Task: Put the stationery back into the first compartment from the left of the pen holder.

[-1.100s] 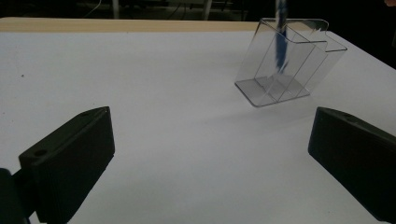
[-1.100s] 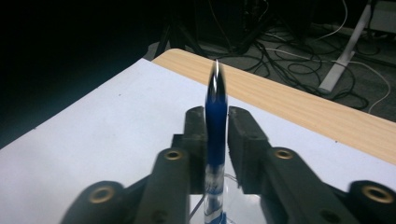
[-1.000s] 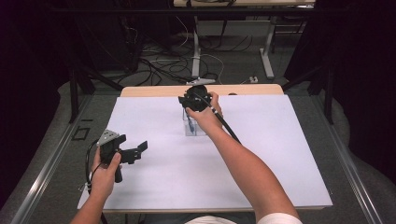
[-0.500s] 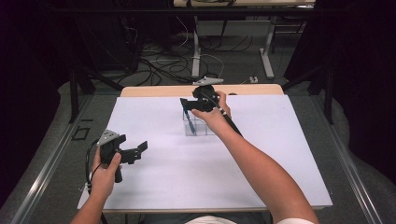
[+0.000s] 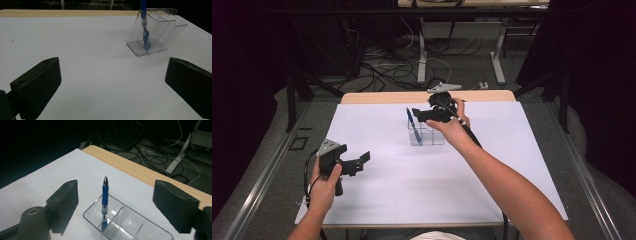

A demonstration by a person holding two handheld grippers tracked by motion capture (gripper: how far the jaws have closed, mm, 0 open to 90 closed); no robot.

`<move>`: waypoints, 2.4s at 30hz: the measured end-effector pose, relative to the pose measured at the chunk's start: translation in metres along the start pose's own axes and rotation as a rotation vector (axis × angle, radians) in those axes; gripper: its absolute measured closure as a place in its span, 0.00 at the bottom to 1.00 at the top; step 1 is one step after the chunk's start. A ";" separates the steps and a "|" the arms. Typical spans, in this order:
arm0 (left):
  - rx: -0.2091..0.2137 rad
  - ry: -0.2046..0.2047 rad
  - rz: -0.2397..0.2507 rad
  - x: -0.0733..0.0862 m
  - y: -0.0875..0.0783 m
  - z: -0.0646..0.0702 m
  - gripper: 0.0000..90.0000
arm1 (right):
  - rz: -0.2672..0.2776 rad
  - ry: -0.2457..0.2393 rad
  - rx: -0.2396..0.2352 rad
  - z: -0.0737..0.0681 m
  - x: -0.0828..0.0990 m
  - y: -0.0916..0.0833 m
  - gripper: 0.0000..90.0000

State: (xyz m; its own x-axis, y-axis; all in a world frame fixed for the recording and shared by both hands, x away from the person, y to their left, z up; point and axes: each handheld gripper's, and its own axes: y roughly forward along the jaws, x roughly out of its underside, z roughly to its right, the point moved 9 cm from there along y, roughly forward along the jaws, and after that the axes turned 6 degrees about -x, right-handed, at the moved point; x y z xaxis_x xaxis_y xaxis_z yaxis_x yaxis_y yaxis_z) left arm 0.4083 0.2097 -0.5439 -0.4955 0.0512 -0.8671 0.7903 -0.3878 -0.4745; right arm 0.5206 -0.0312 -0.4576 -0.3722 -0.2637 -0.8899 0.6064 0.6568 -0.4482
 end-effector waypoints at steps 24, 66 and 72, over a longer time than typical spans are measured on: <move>-0.004 -0.009 0.001 0.000 -0.001 -0.002 0.01 | 0.041 -0.020 0.075 0.025 0.024 -0.076 0.00; -0.023 -0.018 0.000 0.001 -0.002 -0.006 0.01 | 0.004 0.123 0.211 0.075 0.172 -0.153 0.00; -0.022 -0.016 -0.005 0.002 -0.002 -0.005 0.01 | 0.020 0.151 0.222 0.083 0.182 -0.153 0.00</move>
State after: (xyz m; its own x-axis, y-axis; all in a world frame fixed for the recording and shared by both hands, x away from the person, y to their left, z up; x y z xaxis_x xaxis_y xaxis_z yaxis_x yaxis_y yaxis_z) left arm 0.4079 0.2152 -0.5459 -0.5048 0.0378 -0.8624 0.7955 -0.3675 -0.4818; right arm 0.4184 -0.2378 -0.5580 -0.4494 -0.1326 -0.8834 0.7479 0.4851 -0.4532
